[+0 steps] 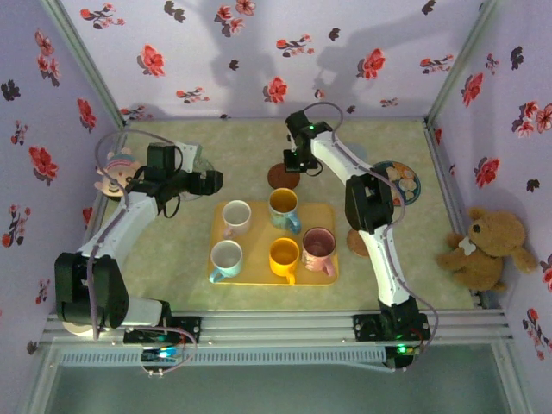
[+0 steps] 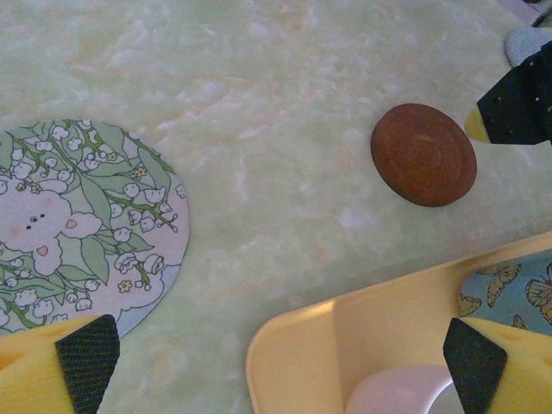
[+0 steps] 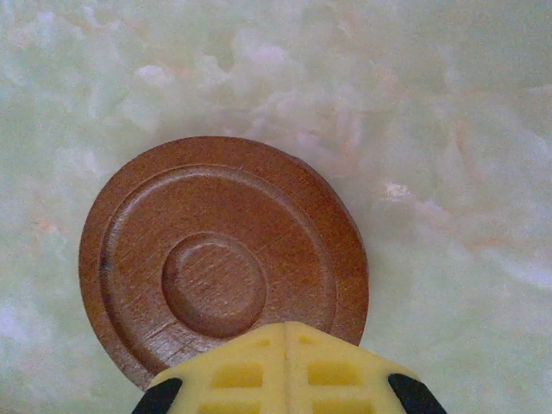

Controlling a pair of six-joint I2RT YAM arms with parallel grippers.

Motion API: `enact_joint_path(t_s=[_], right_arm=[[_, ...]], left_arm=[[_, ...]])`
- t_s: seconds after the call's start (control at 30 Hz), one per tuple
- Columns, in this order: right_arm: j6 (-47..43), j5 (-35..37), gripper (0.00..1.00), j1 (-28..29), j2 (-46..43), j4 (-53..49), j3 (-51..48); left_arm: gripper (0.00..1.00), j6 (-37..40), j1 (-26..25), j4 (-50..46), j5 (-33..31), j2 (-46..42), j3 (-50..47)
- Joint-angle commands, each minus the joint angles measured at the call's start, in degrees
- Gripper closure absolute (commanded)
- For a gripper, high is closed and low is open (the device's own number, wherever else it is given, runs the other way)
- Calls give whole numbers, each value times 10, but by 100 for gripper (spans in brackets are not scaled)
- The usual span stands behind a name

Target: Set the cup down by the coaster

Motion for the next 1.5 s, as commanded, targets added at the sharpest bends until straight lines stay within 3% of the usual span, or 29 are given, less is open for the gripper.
enact_joint_path(t_s=[0.0,0.43,1.0,1.27,1.47], right_arm=[[5,14,100,4,20,-15,5],[33,-59,100,32,87,-13,70],[104,-204,100,53,153,64,161],[99,-245,100,51,133,86,171],[57,-215,100,49,77,81,168]], left_arm=[[0,6,6,-2,-1,-8,-6],[0,11,6,-2,-4,-15,-15],[0,17,7,-15,-21,-7,2],[0,12,8,-17,-21,7,26],[0,-7,8,-3,-21,15,41]])
